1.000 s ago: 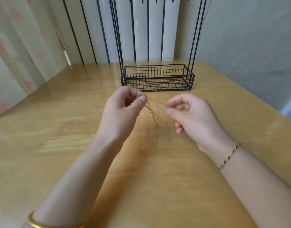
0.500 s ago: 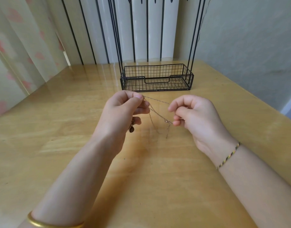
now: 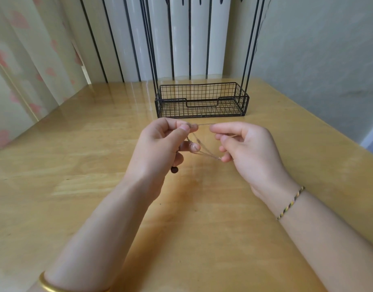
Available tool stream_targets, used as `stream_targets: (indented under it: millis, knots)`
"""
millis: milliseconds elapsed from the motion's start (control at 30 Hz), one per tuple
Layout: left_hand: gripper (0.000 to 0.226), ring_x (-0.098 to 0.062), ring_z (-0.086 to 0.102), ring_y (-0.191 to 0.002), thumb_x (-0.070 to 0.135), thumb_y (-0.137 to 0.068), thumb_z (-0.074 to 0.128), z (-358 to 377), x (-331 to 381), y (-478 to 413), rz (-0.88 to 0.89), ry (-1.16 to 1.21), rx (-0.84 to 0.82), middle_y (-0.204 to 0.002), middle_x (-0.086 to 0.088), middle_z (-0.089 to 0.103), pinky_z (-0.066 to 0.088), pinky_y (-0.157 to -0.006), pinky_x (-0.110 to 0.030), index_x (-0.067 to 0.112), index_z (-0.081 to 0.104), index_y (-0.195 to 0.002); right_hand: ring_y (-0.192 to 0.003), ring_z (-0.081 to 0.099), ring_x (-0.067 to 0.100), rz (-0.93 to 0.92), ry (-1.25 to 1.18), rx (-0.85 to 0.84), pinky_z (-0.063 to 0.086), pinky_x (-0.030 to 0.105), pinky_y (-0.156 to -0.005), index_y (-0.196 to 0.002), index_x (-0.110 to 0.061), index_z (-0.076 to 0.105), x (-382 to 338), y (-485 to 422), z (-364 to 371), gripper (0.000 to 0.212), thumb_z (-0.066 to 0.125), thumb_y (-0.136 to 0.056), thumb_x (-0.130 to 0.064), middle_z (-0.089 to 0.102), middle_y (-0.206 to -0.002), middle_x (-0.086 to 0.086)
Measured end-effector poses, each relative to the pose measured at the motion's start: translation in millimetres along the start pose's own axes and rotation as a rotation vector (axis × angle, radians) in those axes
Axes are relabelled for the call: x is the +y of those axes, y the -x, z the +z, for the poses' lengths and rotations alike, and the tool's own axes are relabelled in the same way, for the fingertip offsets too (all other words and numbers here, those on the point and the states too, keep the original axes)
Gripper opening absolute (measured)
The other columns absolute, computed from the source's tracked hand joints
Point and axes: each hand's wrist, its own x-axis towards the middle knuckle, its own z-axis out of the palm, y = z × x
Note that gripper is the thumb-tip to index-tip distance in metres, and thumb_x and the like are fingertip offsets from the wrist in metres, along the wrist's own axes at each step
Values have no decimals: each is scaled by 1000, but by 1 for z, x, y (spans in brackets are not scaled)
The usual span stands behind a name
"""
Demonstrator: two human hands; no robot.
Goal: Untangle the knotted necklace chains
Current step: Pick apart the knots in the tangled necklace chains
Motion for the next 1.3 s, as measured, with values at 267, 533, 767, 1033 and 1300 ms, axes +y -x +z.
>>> stream_targets:
  millis: [267, 533, 767, 1033, 1300]
  knots:
    - [6, -25, 52, -79, 21, -97, 53, -1, 0, 0, -20, -39, 44, -62, 4, 70, 30, -48, -24, 17, 54, -93, -57, 54, -1, -68, 48, 5, 41, 11, -49, -94, -25, 68, 0, 0, 0, 34, 49, -90, 3, 63, -98, 2]
    - [12, -11, 49, -57, 21, -93, 60, -1, -1, 0, -28, -135, 112, -94, -7, 73, 35, -42, -15, 19, 56, -81, -49, 49, -4, -81, 74, 74, 37, 7, -53, -87, -21, 74, -2, 0, -3, 29, 55, -85, 1, 59, -67, -19]
    - [20, -18, 49, -56, 10, -96, 52, -6, 0, -3, -22, -182, 105, -90, 6, 73, 28, -42, -19, 25, 65, -100, -74, 57, 17, -85, 104, 102, 37, 4, -52, -85, -22, 74, -4, 0, -4, 31, 54, -85, 3, 69, -80, -10]
    - [41, -3, 51, -49, 2, -96, 49, -7, -1, -6, -23, -147, 117, -116, 3, 67, 32, -39, -15, 24, 54, -130, -52, 44, 4, -40, 158, 97, 37, 16, -53, -72, -23, 66, -4, -2, -8, 24, 57, -81, -2, 55, -63, -7]
    - [60, -6, 42, -40, -4, -90, 43, -7, 0, -6, -18, -148, 216, -73, 4, 72, 34, -40, -12, 32, 44, -138, -67, 55, 2, 138, 160, -123, 42, 18, -64, -78, -18, 72, -4, 0, -11, 10, 75, -76, -28, 58, -64, -15]
